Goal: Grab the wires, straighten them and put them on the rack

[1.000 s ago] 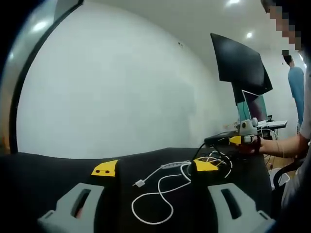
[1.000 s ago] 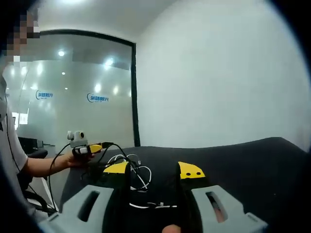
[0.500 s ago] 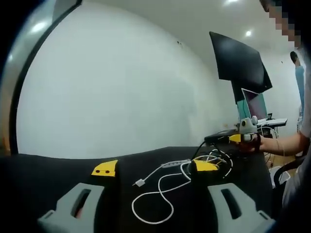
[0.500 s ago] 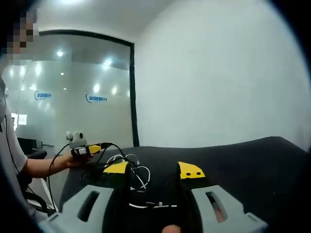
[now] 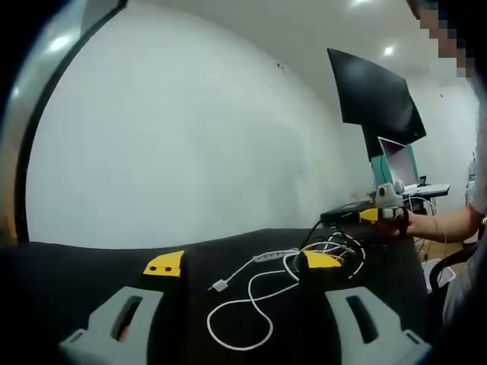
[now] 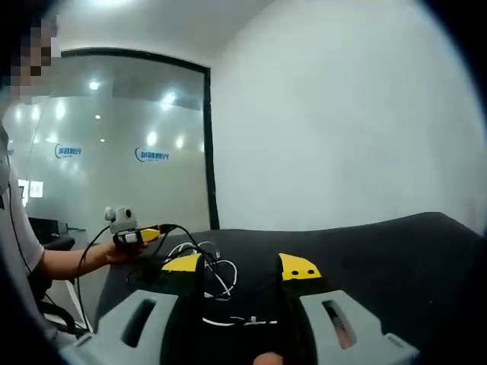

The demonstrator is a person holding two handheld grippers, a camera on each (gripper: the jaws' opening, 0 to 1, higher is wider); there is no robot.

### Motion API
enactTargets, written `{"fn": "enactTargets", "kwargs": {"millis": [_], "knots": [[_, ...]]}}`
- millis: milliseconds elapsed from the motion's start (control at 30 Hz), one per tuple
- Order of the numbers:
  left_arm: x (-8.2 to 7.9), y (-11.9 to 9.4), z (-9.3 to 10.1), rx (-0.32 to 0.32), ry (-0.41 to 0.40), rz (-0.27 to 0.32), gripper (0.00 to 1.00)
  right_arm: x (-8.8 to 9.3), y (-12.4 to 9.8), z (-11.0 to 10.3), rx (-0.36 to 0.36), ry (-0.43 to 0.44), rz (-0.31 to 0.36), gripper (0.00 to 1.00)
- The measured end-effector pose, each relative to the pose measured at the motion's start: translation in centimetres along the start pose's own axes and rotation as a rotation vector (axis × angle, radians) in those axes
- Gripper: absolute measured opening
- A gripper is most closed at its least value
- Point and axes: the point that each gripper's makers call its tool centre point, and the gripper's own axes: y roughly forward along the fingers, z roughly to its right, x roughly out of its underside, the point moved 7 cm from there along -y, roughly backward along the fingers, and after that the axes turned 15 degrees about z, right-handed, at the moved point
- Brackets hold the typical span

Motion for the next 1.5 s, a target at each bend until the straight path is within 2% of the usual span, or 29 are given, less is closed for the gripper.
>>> {"fn": "enactTargets", "kwargs": {"millis": [333,467,567,867,1000,1033,1167,1200,1267,1333,1367,1400,1433,1500], "knots": [[0.0,0.0,0.1,-0.005,0.003,-0.004,0.61,0.1,-0.1,-0.6,-0.010,0.032,-0.004,0.35],[0.0,-0.1,0.1,-0.010,0.004,-0.005,0.61,0.1,-0.2,-0.6,0.004,-0.009,-0.004,0.35],[-0.1,-0.1,0.1,-0.010,-0.001,-0.001,0.61,0.2,-0.2,-0.7,0.008,-0.001,-0.003,0.35],[0.0,-0.1,-0.3,-0.011,-0.003,0.002,0.61,0.3,-0.3,-2.6,-0.039,-0.050,-0.004,0.35],[-0.1,-0.1,-0.3,-0.016,-0.004,0.005,0.61,-0.1,-0.4,-3.1,-0.042,-0.026,0.027,0.35],[-0.1,-0.1,-0.3,-0.015,-0.005,0.008,0.61,-0.2,-0.4,-2.5,-0.036,-0.020,0.033,0.35],[-0.2,-0.1,-0.4,-0.018,-0.004,0.013,0.61,-0.4,-0.4,-2.3,-0.006,-0.004,0.056,0.35],[-0.2,-0.2,-0.5,-0.021,-0.003,0.013,0.60,-0.8,-0.4,-2.3,0.021,0.032,0.091,0.35],[-0.3,-0.2,-0.8,-0.047,0.006,0.013,0.58,-1.8,-0.6,-2.0,0.048,0.105,0.162,0.34],[-0.8,-0.5,-1.7,-0.118,0.026,0.034,0.56,-2.3,-0.9,-1.5,0.076,0.150,0.201,0.33],[-1.1,-0.7,-2.2,-0.159,0.024,0.058,0.55,-2.6,-1.2,-0.3,0.108,0.177,0.220,0.31],[-1.5,-1.1,-3.1,-0.208,0.003,0.079,0.53,-2.6,-1.3,0.2,0.133,0.187,0.230,0.31],[-1.6,-1.3,-3.4,-0.227,-0.018,0.091,0.52,-2.6,-1.4,0.7,0.155,0.200,0.229,0.30],[-1.6,-1.8,-4.2,-0.272,-0.079,0.105,0.49,-2.9,-1.3,1.5,0.206,0.280,0.226,0.29]]}}
